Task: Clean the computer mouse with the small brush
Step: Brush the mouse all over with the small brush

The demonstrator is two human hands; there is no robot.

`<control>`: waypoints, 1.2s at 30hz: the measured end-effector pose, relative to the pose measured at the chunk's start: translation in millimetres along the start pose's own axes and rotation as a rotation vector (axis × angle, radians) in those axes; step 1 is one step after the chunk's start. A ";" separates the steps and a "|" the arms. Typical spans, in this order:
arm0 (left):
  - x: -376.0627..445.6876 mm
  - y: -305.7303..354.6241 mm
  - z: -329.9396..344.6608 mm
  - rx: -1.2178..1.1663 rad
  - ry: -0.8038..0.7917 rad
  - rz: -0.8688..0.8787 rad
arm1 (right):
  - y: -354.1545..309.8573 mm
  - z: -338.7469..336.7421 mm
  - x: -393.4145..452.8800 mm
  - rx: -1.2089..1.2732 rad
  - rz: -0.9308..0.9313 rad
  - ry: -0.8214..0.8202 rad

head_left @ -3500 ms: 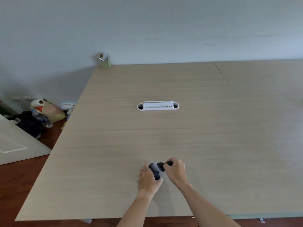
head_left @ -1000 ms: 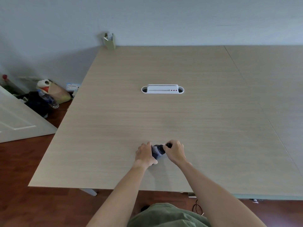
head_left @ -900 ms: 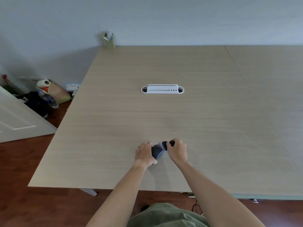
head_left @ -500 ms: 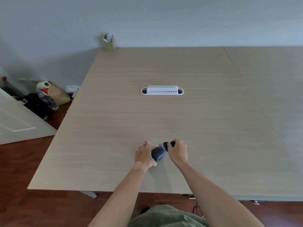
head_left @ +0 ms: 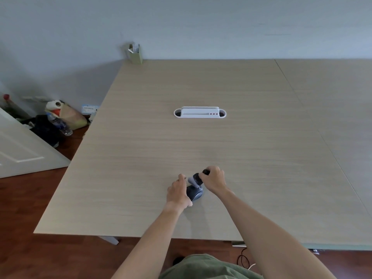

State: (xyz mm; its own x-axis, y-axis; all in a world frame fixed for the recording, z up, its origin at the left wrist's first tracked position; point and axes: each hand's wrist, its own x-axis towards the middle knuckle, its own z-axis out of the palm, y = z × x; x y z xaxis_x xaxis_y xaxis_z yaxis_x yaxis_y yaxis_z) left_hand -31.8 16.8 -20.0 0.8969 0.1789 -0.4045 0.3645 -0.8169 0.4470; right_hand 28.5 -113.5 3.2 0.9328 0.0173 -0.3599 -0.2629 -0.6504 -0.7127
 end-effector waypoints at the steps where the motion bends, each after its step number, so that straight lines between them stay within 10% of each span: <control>1: -0.2 0.1 0.2 0.000 0.000 -0.002 | 0.5 0.0 1.4 -0.006 -0.011 -0.058; 36: -6.9 -7.7 -8.8 -0.164 -0.043 0.041 | 33.6 -1.9 -8.5 0.129 0.109 0.015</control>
State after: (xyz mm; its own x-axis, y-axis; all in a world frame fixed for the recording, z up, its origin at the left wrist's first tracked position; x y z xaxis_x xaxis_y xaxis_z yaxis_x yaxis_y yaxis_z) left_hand -38.6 26.7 -13.6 0.9016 0.1213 -0.4153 0.3673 -0.7218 0.5866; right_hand 12.2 -137.0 -16.6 0.9003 -0.0598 -0.4312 -0.3914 -0.5447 -0.7417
